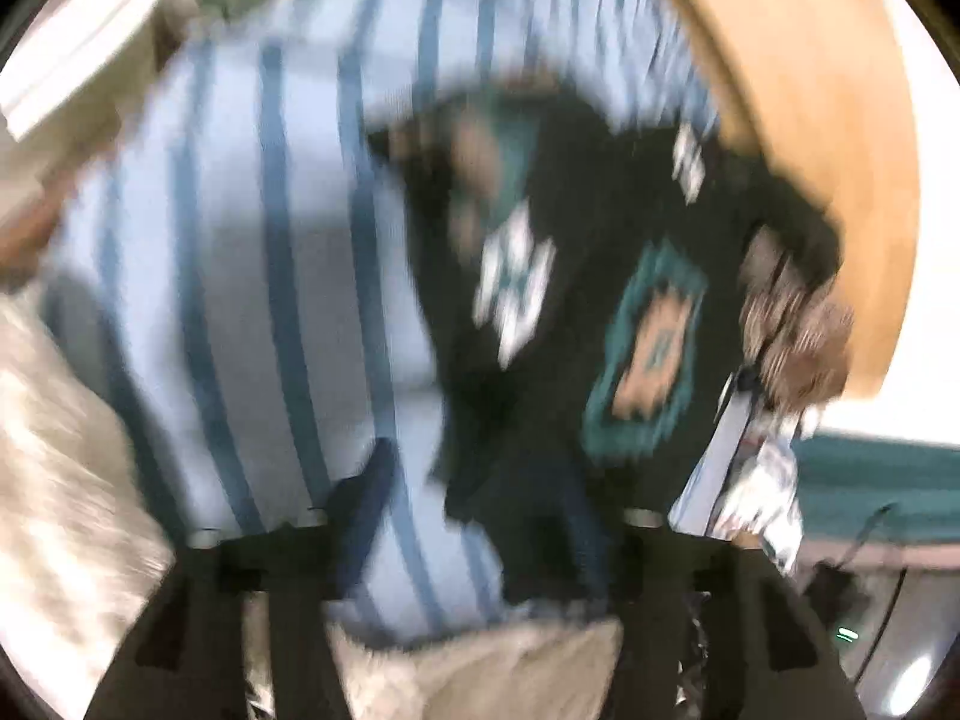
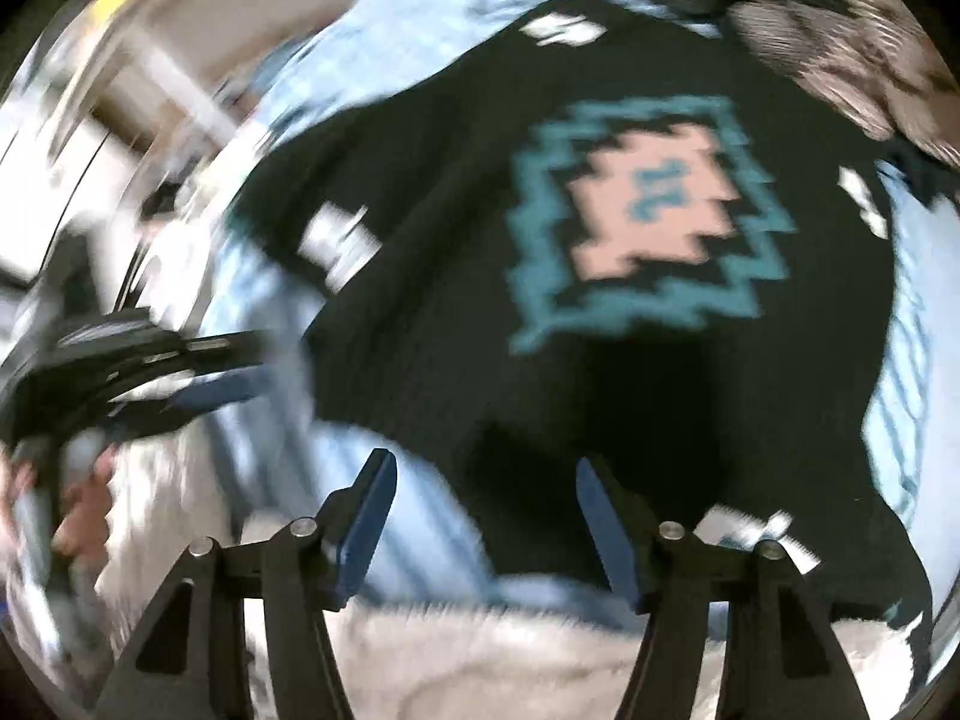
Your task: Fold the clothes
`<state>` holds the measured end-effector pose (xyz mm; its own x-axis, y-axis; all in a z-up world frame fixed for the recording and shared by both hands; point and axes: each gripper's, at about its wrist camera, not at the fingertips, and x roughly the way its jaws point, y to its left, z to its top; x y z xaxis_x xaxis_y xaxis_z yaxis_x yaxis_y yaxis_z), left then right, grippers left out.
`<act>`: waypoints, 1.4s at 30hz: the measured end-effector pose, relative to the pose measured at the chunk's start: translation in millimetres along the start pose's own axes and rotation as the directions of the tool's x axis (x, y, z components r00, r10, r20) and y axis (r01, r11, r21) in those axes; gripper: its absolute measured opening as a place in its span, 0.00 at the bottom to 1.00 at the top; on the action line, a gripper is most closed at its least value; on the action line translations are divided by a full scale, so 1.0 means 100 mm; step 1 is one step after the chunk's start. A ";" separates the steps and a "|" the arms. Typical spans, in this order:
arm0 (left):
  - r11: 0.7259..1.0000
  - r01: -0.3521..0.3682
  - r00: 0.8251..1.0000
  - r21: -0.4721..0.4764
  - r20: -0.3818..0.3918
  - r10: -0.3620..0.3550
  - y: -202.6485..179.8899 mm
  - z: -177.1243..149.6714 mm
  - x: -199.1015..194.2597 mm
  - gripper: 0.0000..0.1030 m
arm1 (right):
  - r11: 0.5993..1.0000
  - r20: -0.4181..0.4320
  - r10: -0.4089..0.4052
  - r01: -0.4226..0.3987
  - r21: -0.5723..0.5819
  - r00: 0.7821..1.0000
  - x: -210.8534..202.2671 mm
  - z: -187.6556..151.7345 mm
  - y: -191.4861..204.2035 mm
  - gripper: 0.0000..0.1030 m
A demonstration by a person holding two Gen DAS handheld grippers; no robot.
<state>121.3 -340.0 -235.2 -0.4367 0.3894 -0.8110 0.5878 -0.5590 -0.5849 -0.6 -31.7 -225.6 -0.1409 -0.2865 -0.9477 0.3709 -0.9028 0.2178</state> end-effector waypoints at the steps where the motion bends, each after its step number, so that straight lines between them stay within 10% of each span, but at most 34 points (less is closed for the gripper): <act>1: 1.000 -0.014 0.998 -0.003 0.067 0.014 0.01 0.08 -0.15 0.70 | 0.998 0.002 0.000 0.000 0.055 1.000 0.04 0.03 -0.09 0.65; 4: 0.996 -0.041 0.985 -0.075 0.161 0.053 0.13 0.32 -0.35 0.70 | 0.976 -0.039 0.038 -0.029 0.216 0.999 0.32 0.03 -0.30 0.64; 7: 0.972 0.102 0.988 -0.210 0.138 -0.074 0.35 0.52 -0.20 0.70 | 0.945 -0.069 0.135 -0.108 0.307 0.988 0.64 -0.08 -0.37 0.63; 15: 0.779 0.375 0.925 -0.503 0.151 -0.348 0.52 0.56 0.60 0.70 | 0.988 -0.168 0.038 -0.012 0.152 0.985 1.01 -0.11 0.06 0.77; 20: 0.858 0.225 0.970 -0.461 0.190 -0.153 0.37 0.80 0.49 0.31 | 0.978 -0.166 0.068 -0.033 0.207 0.984 0.97 -0.09 0.04 0.76; 25: 0.950 0.194 0.939 -0.243 0.326 -0.109 -0.12 1.03 -0.10 0.18 | 0.911 -0.131 0.198 -0.133 0.390 0.971 0.82 -0.14 -0.18 0.75; 29: 0.988 0.051 0.890 0.145 0.443 -0.111 -0.93 0.75 -0.51 0.18 | 0.870 -0.081 0.231 -0.168 0.464 0.970 0.72 -0.19 -0.30 0.74; 31: 0.897 -0.118 0.858 0.426 0.499 -0.125 -1.46 0.35 -0.55 0.18 | 0.862 -0.051 0.223 -0.173 0.477 0.973 0.63 -0.21 -0.34 0.74; 32: 0.805 -0.211 0.843 0.555 0.520 -0.138 -1.72 0.13 -0.54 0.19 | 0.858 -0.039 0.219 -0.173 0.484 0.975 0.59 -0.22 -0.36 0.74; 35: 0.420 -0.418 0.852 0.805 0.508 -0.125 -2.20 -0.64 -0.07 0.19 | 0.847 -0.007 0.190 -0.161 0.507 0.982 0.47 -0.26 -0.48 0.74; 37: 0.250 -0.408 0.901 0.878 0.432 -0.049 -2.23 -1.05 0.42 0.19 | 0.845 0.006 0.165 -0.144 0.516 0.986 0.37 -0.28 -0.60 0.74; 40: 0.253 -0.331 0.944 0.909 0.315 0.102 -2.06 -1.26 0.99 0.19 | 0.833 0.027 0.096 -0.095 0.544 0.995 0.23 -0.34 -0.81 0.74; 42: 0.313 -0.277 0.955 0.909 0.224 0.194 -1.91 -1.33 1.28 0.19 | 0.831 0.023 0.027 -0.035 0.556 0.999 0.15 -0.39 -0.97 0.74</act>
<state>43.3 -86.1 -229.6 -0.4560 0.0992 -0.8845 -0.3141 -0.9478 0.0556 -3.1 64.1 -269.6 -0.1521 -0.3183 -0.9357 -0.1969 -0.9180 0.3442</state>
